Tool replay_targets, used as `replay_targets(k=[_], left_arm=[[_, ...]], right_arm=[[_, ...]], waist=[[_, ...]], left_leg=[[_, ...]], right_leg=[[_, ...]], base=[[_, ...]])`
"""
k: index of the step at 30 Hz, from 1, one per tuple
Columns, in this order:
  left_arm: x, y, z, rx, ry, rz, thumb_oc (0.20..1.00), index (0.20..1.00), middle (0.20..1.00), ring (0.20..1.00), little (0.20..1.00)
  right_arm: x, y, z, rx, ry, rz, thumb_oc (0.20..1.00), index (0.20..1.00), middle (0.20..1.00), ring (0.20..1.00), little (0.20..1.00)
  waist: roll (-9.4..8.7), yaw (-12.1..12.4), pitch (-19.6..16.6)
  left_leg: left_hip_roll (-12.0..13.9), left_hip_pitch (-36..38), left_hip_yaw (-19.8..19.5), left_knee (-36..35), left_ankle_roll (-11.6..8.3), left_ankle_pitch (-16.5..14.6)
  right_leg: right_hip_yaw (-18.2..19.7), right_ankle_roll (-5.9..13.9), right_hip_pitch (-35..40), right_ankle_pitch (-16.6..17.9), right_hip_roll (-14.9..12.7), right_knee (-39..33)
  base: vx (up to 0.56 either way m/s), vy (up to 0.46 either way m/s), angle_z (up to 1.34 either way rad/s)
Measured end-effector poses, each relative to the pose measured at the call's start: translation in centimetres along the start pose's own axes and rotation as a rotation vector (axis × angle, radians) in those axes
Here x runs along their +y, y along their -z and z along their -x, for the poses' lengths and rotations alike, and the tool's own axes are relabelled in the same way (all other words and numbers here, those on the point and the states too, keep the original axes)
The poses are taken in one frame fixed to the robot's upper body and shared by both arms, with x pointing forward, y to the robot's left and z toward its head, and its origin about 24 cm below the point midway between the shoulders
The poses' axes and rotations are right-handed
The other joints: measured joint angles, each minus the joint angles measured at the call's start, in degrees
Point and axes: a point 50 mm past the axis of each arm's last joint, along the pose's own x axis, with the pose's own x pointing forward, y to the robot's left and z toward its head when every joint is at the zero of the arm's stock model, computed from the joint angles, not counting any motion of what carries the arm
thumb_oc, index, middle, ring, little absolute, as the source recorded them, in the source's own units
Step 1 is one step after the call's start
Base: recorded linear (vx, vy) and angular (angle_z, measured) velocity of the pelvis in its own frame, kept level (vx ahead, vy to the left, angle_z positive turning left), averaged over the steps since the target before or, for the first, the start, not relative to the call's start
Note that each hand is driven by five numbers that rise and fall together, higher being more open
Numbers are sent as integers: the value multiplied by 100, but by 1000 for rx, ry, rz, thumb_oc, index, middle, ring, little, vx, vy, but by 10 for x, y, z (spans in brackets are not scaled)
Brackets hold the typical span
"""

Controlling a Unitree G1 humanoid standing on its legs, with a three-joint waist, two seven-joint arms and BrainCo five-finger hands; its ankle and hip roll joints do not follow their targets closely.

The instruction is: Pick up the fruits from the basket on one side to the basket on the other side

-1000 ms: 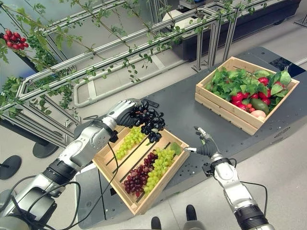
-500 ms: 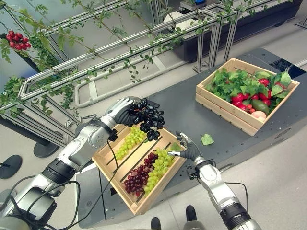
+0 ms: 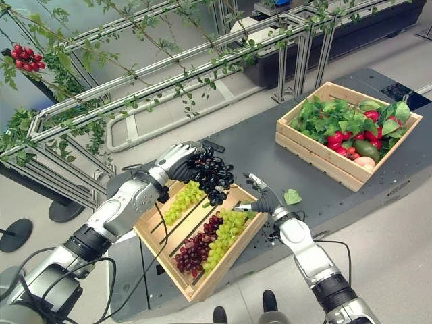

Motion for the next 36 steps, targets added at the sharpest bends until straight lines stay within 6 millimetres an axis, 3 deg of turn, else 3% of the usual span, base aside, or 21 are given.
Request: replay_targets(k=[7, 12, 20, 36], left_arm=[[-13, -10, -2, -29, 50, -6, 200, 200, 200, 200, 200], [-23, -25, -6, -79, 72, 6, 200, 200, 200, 200, 200], [-23, -26, -11, -91, 86, -16, 200, 200, 200, 200, 200], [-23, -23, -10, -75, 89, -23, 200, 200, 200, 200, 200]], right_arm=[[-6, -25, -16, -87, -3, 44, 1000, 1000, 1000, 1000, 1000], [3, -49, -31, -163, -46, 95, 1000, 1000, 1000, 1000, 1000], [15, -73, -44, -233, -88, 104, 1000, 1000, 1000, 1000, 1000], [11, -68, -41, -215, -87, 129, 1000, 1000, 1000, 1000, 1000]], waist=[[26, 22, -19], [38, 139, -29], [42, 185, -45], [20, 164, -131]], left_leg=[[-1, 2, -4, 3, 1, 3], [0, 3, -5, 3, 1, 3], [-3, 2, -22, 3, 5, 8], [-2, 0, -22, 2, 5, 8]], right_leg=[[-2, -5, 3, 5, 2, 1], [-3, -7, 4, 7, 3, 2], [-18, -7, 19, 7, 1, 2], [-20, -7, 13, 6, 2, 2]], base=[[-5, -3, 0], [0, 0, 0], [0, -2, 1], [0, 0, 0]])
